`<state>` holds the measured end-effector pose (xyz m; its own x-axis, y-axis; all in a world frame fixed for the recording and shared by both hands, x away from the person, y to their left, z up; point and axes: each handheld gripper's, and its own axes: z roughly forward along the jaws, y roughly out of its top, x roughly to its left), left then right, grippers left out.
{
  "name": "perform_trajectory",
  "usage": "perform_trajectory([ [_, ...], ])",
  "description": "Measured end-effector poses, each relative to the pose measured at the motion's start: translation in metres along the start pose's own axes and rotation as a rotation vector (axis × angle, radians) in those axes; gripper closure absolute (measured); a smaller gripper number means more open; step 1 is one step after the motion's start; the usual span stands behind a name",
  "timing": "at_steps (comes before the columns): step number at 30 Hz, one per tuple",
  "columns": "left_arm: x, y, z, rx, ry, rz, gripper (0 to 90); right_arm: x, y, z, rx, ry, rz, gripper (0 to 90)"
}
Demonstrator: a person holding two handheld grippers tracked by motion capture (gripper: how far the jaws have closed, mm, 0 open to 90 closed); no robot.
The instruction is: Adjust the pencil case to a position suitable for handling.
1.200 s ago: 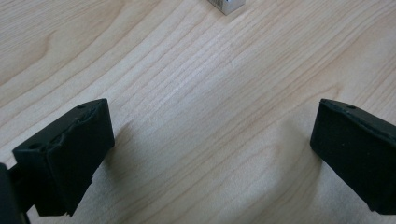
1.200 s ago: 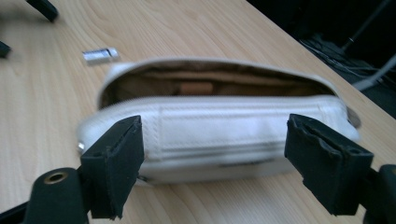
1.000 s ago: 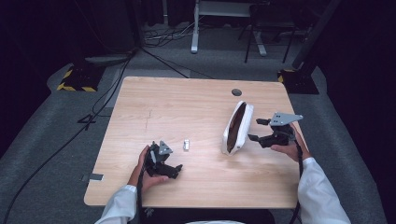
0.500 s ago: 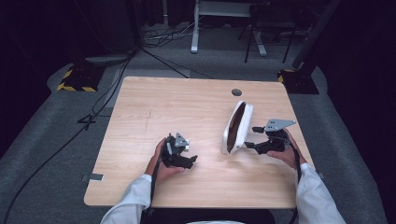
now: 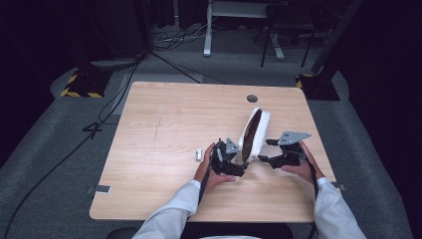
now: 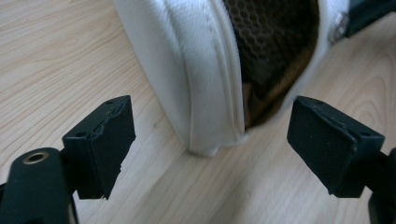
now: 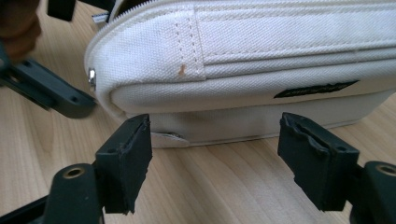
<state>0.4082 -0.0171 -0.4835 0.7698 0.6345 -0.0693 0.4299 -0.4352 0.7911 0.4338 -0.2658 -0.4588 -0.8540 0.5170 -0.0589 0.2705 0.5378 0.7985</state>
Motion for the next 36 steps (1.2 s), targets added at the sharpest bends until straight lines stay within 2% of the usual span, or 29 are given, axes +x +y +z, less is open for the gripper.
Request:
perform_trajectory([
  [3,-0.001,0.003,0.008,0.001,0.014,-0.006,15.8,0.0,0.0,-0.002,-0.013,-0.002,0.011,26.9],
  [4,-0.001,0.003,0.009,0.0,0.0,-0.01,19.8,0.0,0.0,-0.002,-0.014,-0.004,0.008,26.9],
  [7,-0.002,0.003,0.009,-0.008,0.032,0.003,32.1,0.001,0.0,-0.003,-0.017,-0.004,0.01,26.8],
  [10,0.0,0.002,0.006,-0.011,0.028,0.021,45.5,0.001,-0.001,-0.004,-0.013,-0.006,0.014,26.6],
  [14,0.004,0.001,0.002,-0.008,0.027,0.035,54.9,0.0,-0.002,-0.006,-0.016,-0.011,0.022,26.2],
  [15,0.005,0.001,0.001,-0.006,0.024,0.038,56.6,0.001,-0.004,-0.007,-0.031,-0.024,0.012,27.4],
  [16,0.006,0.0,0.0,-0.003,0.016,0.04,57.4,0.002,-0.006,-0.008,-0.033,-0.038,-0.002,27.6],
  [20,0.012,-0.004,-0.008,0.003,-0.002,0.035,58.9,0.004,-0.01,-0.01,0.0,-0.026,-0.009,25.8],
  [23,0.019,-0.01,-0.017,0.011,-0.029,0.032,59.0,0.002,-0.013,-0.021,-0.036,-0.016,0.016,25.6],
  [25,0.024,-0.015,-0.025,0.018,-0.059,0.031,58.7,0.0,-0.014,-0.031,-0.07,-0.026,0.03,25.3],
  [32,0.029,-0.032,-0.053,0.049,-0.128,0.068,58.2,0.004,-0.01,-0.041,-0.097,-0.035,0.004,24.7],
  [34,0.03,-0.038,-0.062,0.057,-0.165,0.074,57.9,0.008,-0.006,-0.041,-0.106,-0.027,-0.012,24.4],
  [36,0.03,-0.043,-0.069,0.063,-0.177,0.09,56.3,0.013,-0.001,-0.04,-0.108,-0.019,-0.03,23.8],
])
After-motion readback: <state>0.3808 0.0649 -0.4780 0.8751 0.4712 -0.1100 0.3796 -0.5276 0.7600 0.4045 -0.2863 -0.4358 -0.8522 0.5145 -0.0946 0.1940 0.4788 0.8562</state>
